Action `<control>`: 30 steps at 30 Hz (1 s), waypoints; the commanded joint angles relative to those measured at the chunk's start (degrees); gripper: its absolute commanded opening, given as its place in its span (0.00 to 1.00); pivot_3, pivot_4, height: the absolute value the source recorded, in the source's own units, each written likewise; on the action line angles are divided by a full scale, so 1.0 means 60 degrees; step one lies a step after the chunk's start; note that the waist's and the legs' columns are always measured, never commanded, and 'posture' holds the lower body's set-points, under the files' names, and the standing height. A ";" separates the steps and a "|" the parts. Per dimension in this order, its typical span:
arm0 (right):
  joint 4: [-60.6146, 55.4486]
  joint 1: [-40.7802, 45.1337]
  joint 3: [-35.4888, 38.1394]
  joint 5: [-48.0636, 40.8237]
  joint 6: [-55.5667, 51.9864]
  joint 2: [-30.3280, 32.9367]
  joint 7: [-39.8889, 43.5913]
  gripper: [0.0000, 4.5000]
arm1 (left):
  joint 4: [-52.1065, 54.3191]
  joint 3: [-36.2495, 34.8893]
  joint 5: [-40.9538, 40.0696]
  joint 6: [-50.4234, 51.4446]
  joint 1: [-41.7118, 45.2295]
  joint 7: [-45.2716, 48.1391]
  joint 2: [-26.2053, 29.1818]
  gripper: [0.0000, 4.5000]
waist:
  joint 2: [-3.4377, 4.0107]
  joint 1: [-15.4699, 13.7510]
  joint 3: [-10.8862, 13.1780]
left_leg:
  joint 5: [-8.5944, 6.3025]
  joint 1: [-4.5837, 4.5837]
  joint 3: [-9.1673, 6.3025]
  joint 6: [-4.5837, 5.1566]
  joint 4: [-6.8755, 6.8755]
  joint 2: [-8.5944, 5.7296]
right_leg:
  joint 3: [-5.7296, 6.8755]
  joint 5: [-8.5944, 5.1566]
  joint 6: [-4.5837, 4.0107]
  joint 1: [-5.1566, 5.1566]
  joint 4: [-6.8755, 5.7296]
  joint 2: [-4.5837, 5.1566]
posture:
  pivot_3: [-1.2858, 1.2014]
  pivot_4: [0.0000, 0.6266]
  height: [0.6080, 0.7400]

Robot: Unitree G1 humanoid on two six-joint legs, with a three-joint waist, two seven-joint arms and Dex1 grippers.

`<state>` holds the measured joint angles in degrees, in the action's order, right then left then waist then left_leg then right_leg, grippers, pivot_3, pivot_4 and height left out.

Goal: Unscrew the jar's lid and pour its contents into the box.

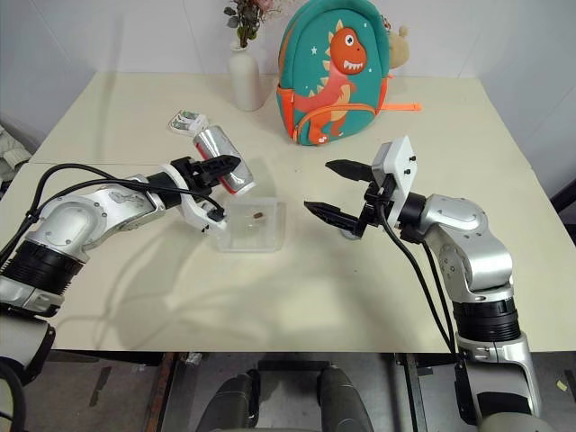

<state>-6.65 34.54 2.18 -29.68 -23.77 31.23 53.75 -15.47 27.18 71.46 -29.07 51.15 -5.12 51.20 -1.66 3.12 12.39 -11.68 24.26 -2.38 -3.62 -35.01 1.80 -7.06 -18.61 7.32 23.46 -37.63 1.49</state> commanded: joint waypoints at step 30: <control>-0.0188 0.0325 -0.0040 -0.0175 0.0082 -0.0236 0.0027 0.99 | -0.2501 -0.8497 -1.3815 0.7661 -0.1336 0.3905 -0.3125 0.46 | -0.0009 0.0004 -0.0007 | 0.0031 -0.0013 -0.0058 0.0018 -0.0031 -0.0003 | 0.0054 0.0004 -0.0007 -0.0012 -0.0057 0.0003 | 0.52 0.24 1.00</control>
<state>-6.55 35.37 1.44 -30.51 -23.83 29.90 53.69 -30.36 -21.65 -10.05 20.62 42.36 19.90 31.88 -1.71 3.15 12.35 -11.49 24.19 -2.74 -3.52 -35.20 1.79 -6.72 -18.59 7.27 23.39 -37.96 1.51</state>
